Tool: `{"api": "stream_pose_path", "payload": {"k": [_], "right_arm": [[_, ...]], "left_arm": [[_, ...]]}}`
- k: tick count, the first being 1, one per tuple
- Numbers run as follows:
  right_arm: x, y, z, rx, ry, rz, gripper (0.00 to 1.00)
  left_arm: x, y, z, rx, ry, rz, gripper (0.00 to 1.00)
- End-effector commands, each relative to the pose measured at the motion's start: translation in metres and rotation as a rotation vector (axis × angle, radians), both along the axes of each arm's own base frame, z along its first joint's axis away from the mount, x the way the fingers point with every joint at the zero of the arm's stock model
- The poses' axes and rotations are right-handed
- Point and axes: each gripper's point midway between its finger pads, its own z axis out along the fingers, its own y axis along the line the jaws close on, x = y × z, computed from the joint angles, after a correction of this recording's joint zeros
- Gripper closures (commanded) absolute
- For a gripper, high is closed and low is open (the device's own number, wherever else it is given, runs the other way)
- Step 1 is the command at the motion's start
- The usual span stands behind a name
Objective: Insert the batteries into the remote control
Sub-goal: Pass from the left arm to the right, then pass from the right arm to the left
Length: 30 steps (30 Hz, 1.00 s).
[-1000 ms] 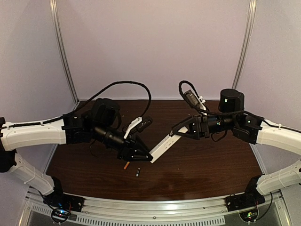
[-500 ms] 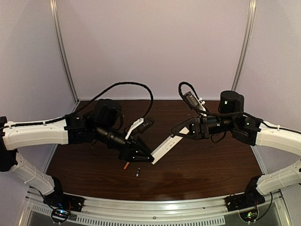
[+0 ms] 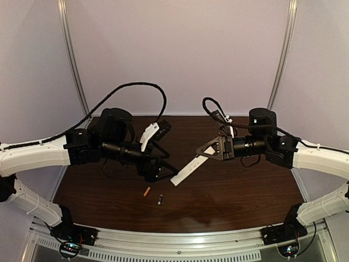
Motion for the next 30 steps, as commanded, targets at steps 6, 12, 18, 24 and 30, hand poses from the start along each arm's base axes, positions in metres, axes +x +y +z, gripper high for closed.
{"api": "stream_pose_path", "payload": {"k": [6,12,18,24,30], "right_arm": [[0.049,-0.016,-0.023,-0.110,0.160,-0.295,1.00],[0.050,-0.016,-0.028,-0.096,0.213,-0.314,0.99],[0.045,-0.011,-0.023,-0.060,0.230,-0.272,0.97],[0.031,-0.007,-0.001,0.024,0.128,-0.171,0.97],[0.021,-0.014,0.017,0.021,-0.059,-0.132,0.97]], "left_arm": [[0.031,-0.003,0.005,0.111,-0.256,0.202,0.08],[0.039,-0.018,-0.018,0.221,-0.309,0.226,0.13],[0.039,-0.031,-0.031,0.260,-0.327,0.209,0.17],[0.031,-0.035,-0.031,0.245,-0.308,0.164,0.18],[-0.006,-0.037,-0.004,0.071,-0.226,0.024,0.06]]}}
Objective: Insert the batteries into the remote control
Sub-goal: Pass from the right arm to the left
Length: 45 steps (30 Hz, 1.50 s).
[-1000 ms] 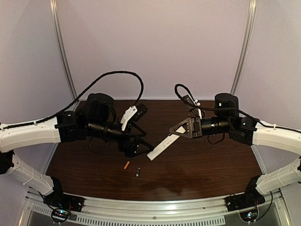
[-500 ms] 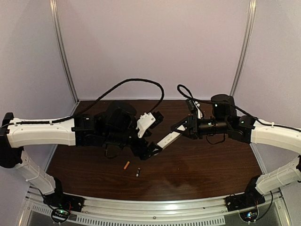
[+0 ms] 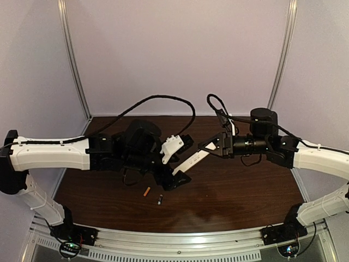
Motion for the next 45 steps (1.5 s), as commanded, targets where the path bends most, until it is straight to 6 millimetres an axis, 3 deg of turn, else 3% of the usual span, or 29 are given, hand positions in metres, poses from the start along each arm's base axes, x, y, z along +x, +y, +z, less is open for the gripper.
{"api": "stream_pose_path", "payload": {"k": [1,6,11,17,27,30,36,38,43,45], "right_arm": [[-0.011,-0.007,0.033,0.037,-0.212,0.056,0.97],[-0.019,-0.007,0.042,0.054,-0.286,0.103,0.97],[-0.001,-0.003,0.026,-0.019,-0.147,0.029,1.00],[0.004,-0.001,0.023,0.008,-0.015,-0.015,1.00],[0.009,0.001,0.013,0.034,0.084,-0.049,1.00],[0.007,0.004,0.013,0.071,0.117,-0.035,1.00],[0.005,0.004,0.015,0.077,0.120,-0.026,0.99],[0.005,0.003,0.014,0.075,0.116,-0.025,0.89],[0.009,-0.006,0.014,0.068,0.084,-0.033,0.46],[0.014,-0.015,0.018,0.062,0.048,-0.054,0.37]], "left_arm": [[-0.026,-0.003,0.039,-0.167,0.033,-0.107,0.05],[-0.032,0.000,0.044,-0.193,0.052,-0.128,0.03],[-0.007,0.000,0.043,-0.140,-0.022,-0.021,0.11],[0.016,0.003,0.031,-0.053,-0.098,0.080,0.21],[0.018,-0.010,0.007,0.045,-0.114,0.073,0.28],[0.022,-0.009,0.004,0.051,-0.114,0.095,0.35],[0.014,-0.010,0.014,0.011,-0.093,0.065,0.60],[0.008,-0.012,0.017,-0.005,-0.077,0.034,0.67],[-0.012,-0.014,0.026,-0.061,0.003,-0.081,0.79],[-0.018,-0.009,0.032,-0.097,0.050,-0.125,0.83]]}}
